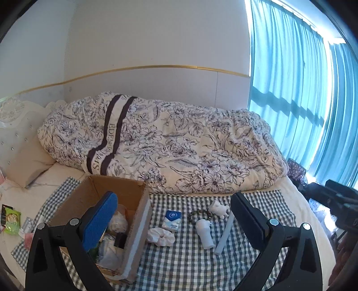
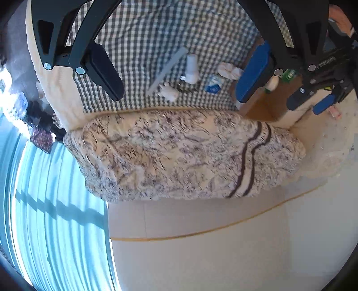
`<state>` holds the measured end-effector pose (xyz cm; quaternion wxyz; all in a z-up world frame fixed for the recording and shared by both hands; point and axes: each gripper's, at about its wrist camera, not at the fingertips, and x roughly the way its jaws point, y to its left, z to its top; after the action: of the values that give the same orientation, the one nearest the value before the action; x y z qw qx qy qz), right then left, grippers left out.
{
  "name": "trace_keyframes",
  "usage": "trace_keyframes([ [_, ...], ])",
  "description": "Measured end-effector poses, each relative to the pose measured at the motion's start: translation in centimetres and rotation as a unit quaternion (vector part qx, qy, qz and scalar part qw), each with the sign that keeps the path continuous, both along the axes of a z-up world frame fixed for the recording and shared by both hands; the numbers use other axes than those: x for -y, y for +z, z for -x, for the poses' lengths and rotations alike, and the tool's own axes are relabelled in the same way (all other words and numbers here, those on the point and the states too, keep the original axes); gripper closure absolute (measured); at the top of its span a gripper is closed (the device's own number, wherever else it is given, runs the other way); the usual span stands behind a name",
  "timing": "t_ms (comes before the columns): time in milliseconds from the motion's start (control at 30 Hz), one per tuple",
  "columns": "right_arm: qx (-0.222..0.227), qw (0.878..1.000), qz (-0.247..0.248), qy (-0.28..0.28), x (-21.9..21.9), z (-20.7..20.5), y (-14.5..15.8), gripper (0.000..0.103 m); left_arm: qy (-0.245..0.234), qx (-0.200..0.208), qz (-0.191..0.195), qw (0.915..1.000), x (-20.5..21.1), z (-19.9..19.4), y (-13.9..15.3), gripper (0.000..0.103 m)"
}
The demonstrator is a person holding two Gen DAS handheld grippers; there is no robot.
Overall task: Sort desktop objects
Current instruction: 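Withdraw both grippers from the box back toward the items, then grasp the white bottle with the left gripper while the right grasps the white tube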
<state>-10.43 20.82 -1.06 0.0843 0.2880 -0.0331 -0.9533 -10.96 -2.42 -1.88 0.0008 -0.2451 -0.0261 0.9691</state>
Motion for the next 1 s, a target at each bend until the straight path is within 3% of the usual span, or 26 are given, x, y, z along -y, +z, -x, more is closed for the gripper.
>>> trace_keyframes([
  [367,0.06,0.998,-0.013,-0.015,-1.2,4.7,-7.0,0.003,-0.012,0.068,-0.031,0.9971,-1.0,4.7,-5.5,0.0],
  [533,0.084,0.996,-0.019,-0.021,-1.4,6.9,-10.1,0.003,-0.012,0.125,-0.052,0.9907,-1.4,7.0,-8.7,0.0],
  [867,0.138,0.99,-0.004,-0.015,-1.4,10.5,-16.7,0.003,0.005,0.127,0.001,0.9919,-2.4,9.2,-13.9,0.0],
  [967,0.159,0.987,0.008,0.005,-0.8,11.6,-18.7,0.022,-0.007,0.128,0.003,0.9918,-2.5,9.9,-15.2,0.0],
  [1000,0.166,0.986,0.011,0.013,-0.5,11.9,-19.3,0.043,-0.011,0.126,0.004,0.992,-2.6,10.1,-15.6,0.0],
])
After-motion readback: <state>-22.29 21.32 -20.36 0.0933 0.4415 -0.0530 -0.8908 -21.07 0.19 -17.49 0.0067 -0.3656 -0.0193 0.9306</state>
